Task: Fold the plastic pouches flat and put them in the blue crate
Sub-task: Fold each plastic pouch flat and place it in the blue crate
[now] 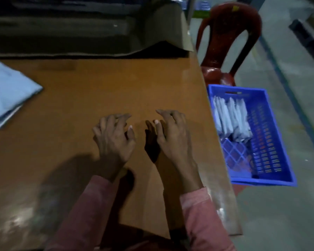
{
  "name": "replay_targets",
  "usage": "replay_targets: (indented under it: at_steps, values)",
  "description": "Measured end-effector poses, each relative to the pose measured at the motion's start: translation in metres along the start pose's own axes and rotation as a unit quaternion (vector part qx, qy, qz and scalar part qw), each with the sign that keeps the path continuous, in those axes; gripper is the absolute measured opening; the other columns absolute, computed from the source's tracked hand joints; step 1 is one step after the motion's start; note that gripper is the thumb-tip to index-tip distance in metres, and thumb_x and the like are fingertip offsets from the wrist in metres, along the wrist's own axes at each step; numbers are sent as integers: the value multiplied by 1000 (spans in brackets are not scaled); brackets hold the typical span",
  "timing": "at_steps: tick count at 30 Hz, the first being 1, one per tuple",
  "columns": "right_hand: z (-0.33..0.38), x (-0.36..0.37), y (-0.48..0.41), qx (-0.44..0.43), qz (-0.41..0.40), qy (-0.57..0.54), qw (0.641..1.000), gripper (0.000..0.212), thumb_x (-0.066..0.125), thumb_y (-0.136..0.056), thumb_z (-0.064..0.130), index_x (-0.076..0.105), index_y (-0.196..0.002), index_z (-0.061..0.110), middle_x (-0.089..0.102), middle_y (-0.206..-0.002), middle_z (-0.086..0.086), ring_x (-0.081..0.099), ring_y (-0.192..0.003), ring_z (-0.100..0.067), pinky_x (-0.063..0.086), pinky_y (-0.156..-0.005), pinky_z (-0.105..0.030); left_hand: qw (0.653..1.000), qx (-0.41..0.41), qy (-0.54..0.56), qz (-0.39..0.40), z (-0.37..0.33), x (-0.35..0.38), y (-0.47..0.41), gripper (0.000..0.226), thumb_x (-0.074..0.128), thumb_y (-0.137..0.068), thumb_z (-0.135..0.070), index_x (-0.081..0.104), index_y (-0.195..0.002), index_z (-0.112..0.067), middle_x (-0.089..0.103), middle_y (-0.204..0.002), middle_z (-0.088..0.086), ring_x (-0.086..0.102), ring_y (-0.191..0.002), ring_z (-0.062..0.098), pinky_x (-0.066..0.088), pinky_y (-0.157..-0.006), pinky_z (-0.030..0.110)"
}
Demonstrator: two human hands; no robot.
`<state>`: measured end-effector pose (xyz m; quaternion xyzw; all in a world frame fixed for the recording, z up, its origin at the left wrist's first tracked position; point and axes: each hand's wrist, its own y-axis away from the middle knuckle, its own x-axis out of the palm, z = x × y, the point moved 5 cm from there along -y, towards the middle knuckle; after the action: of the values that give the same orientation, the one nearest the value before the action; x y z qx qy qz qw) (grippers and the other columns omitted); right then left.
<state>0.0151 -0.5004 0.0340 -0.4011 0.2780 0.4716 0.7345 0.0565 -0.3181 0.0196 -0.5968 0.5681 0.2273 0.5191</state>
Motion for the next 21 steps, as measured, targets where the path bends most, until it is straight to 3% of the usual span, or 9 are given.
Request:
replay_targets:
  at_steps: [10, 13, 15, 17, 20, 21]
  values:
    - [186, 147, -37, -111, 80, -11, 991, 34, 51, -102, 31, 60, -134, 23, 58, -122, -3, 52, -114, -25, 51, -83, -44, 991, -102, -20, -83, 216, -95, 5, 42, 59, -85, -26, 65, -126, -25, 60, -116, 3, 52, -111, 32, 36, -88, 47]
    - [221, 186, -50, -137, 110, -22, 984, 35, 51, -100, 32, 61, -133, 25, 59, -121, -3, 51, -115, -26, 49, -84, -44, 983, -159, -63, -71, 268, -98, 1, 44, 57, -83, -29, 64, -126, -20, 60, -114, 10, 48, -110, 35, 38, -91, 51]
    - [239, 208, -59, -148, 124, -31, 981, 35, 53, -99, 32, 62, -132, 25, 59, -121, -4, 52, -116, -26, 49, -85, -45, 974, -198, -99, -44, 304, -96, -13, 50, 57, -83, -34, 60, -130, -16, 58, -125, 15, 46, -118, 38, 38, -96, 54]
    - [252, 228, -66, -147, 136, -34, 979, 35, 54, -98, 33, 63, -131, 25, 60, -121, -4, 52, -116, -27, 49, -86, -46, 971, -213, -110, -16, 335, -91, -32, 66, 64, -83, -40, 49, -142, -16, 48, -144, 17, 38, -134, 40, 33, -106, 58]
    - [263, 247, -74, -133, 153, -41, 978, 36, 57, -96, 33, 64, -131, 25, 60, -120, -4, 52, -117, -27, 50, -87, -47, 966, -242, -76, 44, 375, -81, -67, 101, 78, -77, -51, 24, -158, -25, 19, -164, 18, 10, -153, 40, 7, -120, 64]
    - [264, 250, -76, -127, 154, -44, 979, 36, 58, -96, 33, 64, -130, 24, 61, -120, -4, 52, -117, -27, 50, -87, -46, 964, -247, -78, 61, 384, -78, -77, 108, 80, -75, -55, 19, -159, -26, 18, -165, 18, 6, -155, 39, 0, -120, 65]
